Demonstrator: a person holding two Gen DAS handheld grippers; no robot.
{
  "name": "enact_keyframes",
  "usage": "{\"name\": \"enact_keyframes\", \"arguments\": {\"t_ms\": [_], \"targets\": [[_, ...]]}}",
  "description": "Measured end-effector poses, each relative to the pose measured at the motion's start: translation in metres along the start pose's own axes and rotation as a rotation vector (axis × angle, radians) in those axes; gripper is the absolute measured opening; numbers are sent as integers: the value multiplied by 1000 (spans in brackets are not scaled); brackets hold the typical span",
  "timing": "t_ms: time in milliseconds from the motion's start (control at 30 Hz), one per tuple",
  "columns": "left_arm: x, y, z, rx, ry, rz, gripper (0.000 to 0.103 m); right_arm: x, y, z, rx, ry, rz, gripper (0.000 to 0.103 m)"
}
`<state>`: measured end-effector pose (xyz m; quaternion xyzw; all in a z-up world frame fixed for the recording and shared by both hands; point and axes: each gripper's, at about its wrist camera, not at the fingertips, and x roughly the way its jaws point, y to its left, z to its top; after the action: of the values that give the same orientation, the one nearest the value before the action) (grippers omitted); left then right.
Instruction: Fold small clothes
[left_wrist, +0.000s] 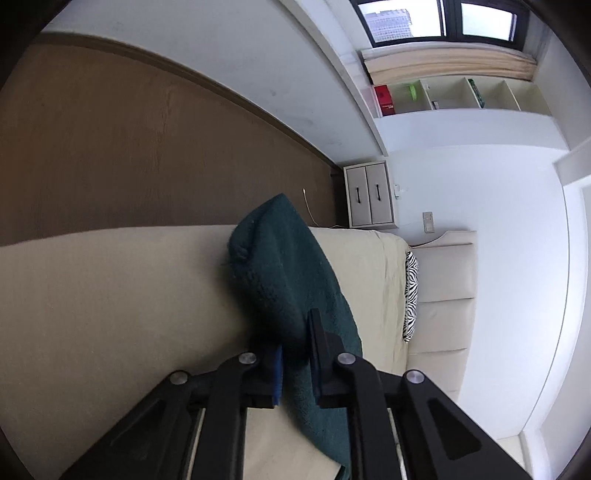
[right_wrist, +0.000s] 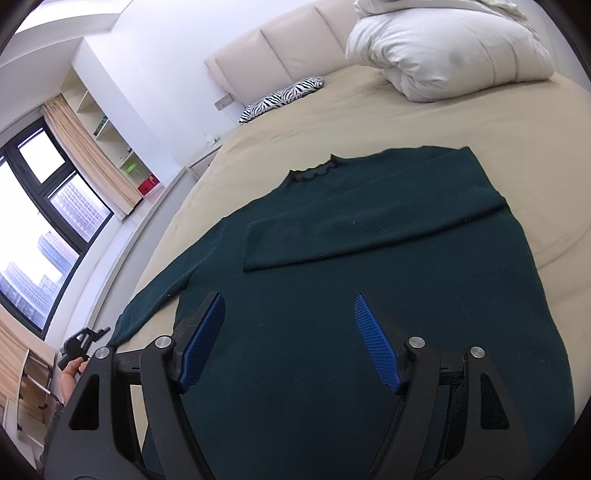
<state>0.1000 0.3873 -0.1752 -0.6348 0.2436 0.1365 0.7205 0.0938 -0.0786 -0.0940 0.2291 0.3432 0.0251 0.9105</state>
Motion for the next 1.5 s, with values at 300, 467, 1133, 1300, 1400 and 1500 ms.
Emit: {"name": "enact_keyframes", "arguments": {"t_ms": [300,467,1133,1300,1400,1500], "targets": [[-4,-159,-96,591,-34,22,8,-6,-48,-10,100,6,-4,72],[14,-243,-244,1098,24,-13,8,-16,-76,-14,156,-17,-15,72],[56,-153,-479,1731,292,98,75,27,-135,17,247,80,4,72],[31,-139,-443,1641,335,90,75,86,-104,47,210,186,128,72],[20,-133,-404,1505,341,85,75,116,-81,51,192,258,136,72],[20,-131,-373,1407,334,97,75,149,-60,49,124,334,97,62]]}}
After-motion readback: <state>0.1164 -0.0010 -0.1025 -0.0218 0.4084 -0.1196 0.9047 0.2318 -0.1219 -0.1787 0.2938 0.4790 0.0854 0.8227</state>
